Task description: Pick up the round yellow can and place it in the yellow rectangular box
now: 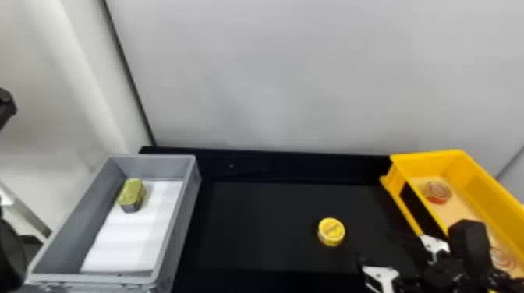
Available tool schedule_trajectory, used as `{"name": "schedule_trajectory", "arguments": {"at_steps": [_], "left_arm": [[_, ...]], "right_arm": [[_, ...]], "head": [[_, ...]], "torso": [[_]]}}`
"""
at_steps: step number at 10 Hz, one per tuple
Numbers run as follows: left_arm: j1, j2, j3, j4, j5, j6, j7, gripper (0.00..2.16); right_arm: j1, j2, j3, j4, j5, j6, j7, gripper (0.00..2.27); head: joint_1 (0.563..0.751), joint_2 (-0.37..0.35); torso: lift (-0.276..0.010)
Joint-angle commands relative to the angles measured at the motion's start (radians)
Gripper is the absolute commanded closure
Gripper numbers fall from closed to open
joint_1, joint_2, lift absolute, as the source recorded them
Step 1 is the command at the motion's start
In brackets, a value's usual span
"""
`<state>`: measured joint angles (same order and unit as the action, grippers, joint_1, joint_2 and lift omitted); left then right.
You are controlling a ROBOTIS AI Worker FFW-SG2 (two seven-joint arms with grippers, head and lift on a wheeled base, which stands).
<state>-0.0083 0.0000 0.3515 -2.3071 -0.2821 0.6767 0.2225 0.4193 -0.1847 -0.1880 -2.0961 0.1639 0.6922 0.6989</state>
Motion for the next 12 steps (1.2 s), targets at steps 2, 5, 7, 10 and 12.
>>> {"name": "schedule_trajectory", "arguments": {"at_steps": [2, 5, 7, 10, 12], "left_arm": [[0.001, -0.003, -0.002, 0.000, 0.000, -0.003, 0.000, 0.03], [0.001, -0.003, -0.002, 0.000, 0.000, -0.005, 0.002, 0.03], [0.001, -0.003, -0.003, 0.000, 0.000, -0.008, 0.003, 0.03], [0.001, -0.003, -0.002, 0.000, 0.000, -0.006, 0.003, 0.03], [0.002, -0.003, -0.002, 0.000, 0.000, -0.008, 0.003, 0.03]], "right_arm": [[-0.036, -0.001, 0.015, 0.080, 0.022, -0.031, -0.008, 0.15], [-0.108, -0.006, 0.064, 0.166, 0.016, -0.055, 0.004, 0.15], [-0.154, -0.033, 0.085, 0.212, 0.006, -0.054, 0.022, 0.18], [-0.203, -0.036, 0.105, 0.309, 0.006, -0.094, 0.006, 0.18], [-0.229, -0.036, 0.114, 0.375, 0.013, -0.123, -0.004, 0.18]], "head": [[0.694, 0.014], [0.694, 0.014], [0.694, 0.014], [0.694, 0.014], [0.694, 0.014]], "torso": [[-0.068], [-0.068], [-0.068], [-0.068], [-0.068]]}}
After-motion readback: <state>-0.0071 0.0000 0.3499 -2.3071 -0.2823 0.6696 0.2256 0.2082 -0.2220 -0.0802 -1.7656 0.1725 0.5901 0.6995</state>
